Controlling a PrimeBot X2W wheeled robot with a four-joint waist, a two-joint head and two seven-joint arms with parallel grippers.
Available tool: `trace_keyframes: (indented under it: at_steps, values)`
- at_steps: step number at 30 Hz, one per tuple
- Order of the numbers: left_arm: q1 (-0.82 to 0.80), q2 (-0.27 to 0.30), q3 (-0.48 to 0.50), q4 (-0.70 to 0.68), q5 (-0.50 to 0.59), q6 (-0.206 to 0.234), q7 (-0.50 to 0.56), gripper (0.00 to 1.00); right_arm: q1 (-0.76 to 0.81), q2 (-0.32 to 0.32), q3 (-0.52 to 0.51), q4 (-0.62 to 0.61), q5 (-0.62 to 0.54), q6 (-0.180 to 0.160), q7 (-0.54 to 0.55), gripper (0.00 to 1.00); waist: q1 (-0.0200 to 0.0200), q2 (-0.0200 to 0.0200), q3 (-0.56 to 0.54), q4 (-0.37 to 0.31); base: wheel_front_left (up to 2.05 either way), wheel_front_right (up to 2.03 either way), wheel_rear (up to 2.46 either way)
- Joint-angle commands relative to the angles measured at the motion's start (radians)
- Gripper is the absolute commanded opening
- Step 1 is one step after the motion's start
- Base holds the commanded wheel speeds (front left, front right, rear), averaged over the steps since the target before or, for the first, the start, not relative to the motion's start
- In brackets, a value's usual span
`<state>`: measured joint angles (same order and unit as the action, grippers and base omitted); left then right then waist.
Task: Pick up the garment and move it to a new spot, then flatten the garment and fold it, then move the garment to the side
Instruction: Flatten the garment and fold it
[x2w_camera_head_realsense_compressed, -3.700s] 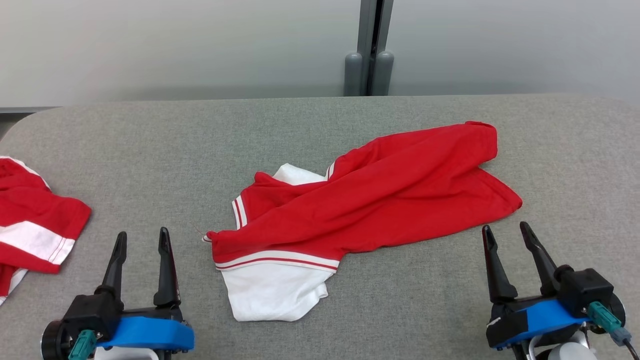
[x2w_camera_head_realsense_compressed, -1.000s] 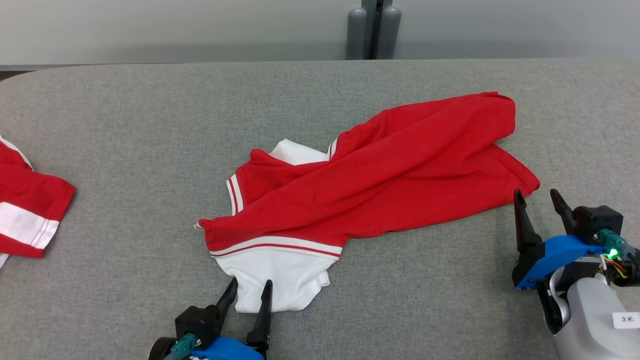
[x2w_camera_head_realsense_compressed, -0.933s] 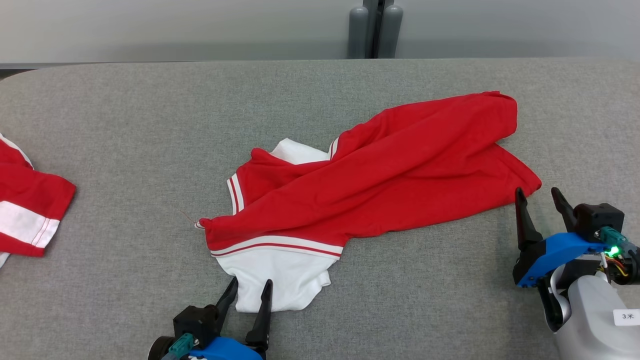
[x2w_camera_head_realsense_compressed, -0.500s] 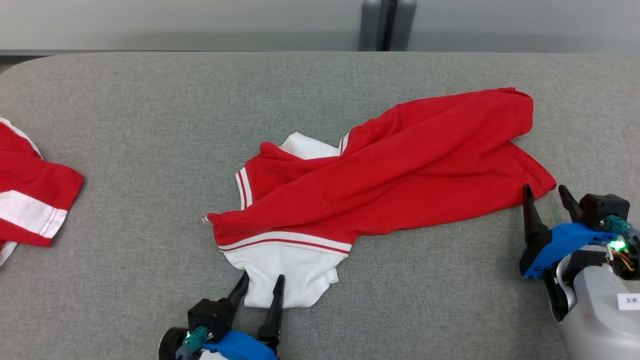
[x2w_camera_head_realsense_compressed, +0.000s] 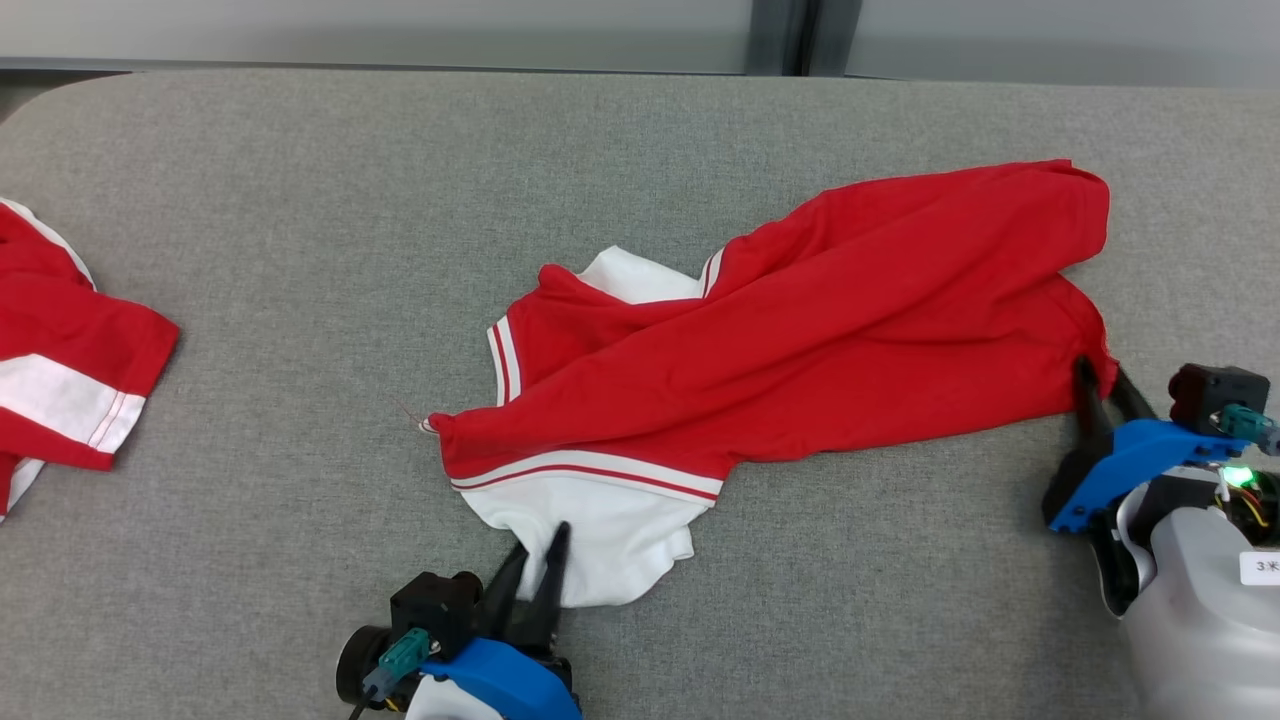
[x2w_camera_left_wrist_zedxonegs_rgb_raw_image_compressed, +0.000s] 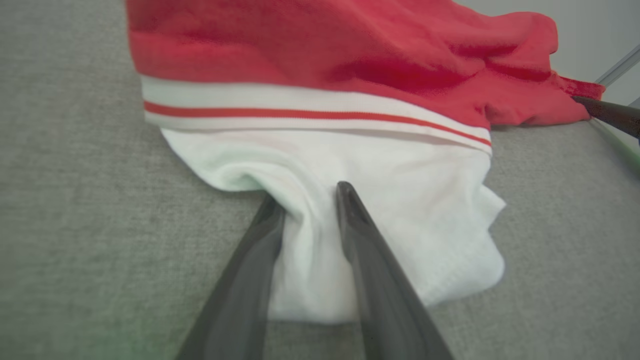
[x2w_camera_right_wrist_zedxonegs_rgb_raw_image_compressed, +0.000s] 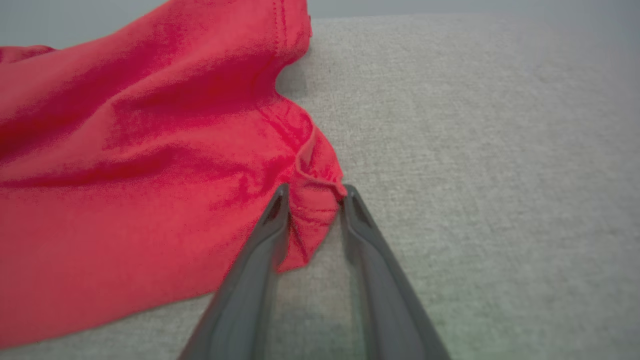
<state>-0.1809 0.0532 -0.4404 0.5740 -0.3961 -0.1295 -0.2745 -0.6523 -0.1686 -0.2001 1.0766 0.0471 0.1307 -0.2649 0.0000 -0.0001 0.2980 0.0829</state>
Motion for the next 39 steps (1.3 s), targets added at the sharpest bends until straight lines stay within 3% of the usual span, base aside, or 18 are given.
trace_keyframes:
  at_steps: [1,6,16,22,26,31,39]
  values:
    - [0.005,-0.005,-0.016,0.016,-0.003,-0.001,0.018,0.0,-0.008,0.004,0.008,-0.003,0.003,0.0,0.001,0.0,0.0,0.0001,0.002,0.001,0.0,0.0,0.0]
    - [-0.007,-0.004,0.027,-0.058,-0.029,-0.001,0.011,0.0,0.014,0.021,0.041,-0.102,0.061,0.0,0.0,0.0,0.0,0.0001,-0.002,0.001,0.0,0.0,0.0]
    - [-0.056,0.018,0.113,-0.243,-0.096,-0.001,0.01,0.0,0.08,-0.009,0.229,-0.378,0.2,0.0,0.0,0.0,0.0,0.0001,-0.056,-0.038,0.0,0.0,0.0]
    - [-0.263,0.11,0.1,-0.277,-0.176,-0.001,0.01,0.0,-0.045,-0.037,0.306,-0.492,0.277,0.0,0.0,0.0,0.0,0.0001,-0.028,-0.064,0.0,0.0,0.0]
    - [-0.5,0.18,0.096,-0.223,-0.263,-0.001,0.019,0.0,-0.215,-0.054,0.333,-0.453,0.303,0.0,0.001,0.0,0.0,0.0001,0.023,-0.078,0.0,0.0,0.0]
    - [-0.844,0.219,0.1,-0.118,-0.352,-0.001,0.068,0.0,-0.505,-0.039,0.326,-0.303,0.363,0.0,0.008,0.0,0.0,0.0001,0.106,-0.092,0.0,0.0,0.0]
    - [-1.362,0.199,0.085,0.125,-0.408,-0.001,0.104,0.0,-0.938,-0.06,0.252,-0.084,0.379,0.0,0.014,0.0,0.0,0.0001,0.206,-0.107,0.0,0.0,0.0]
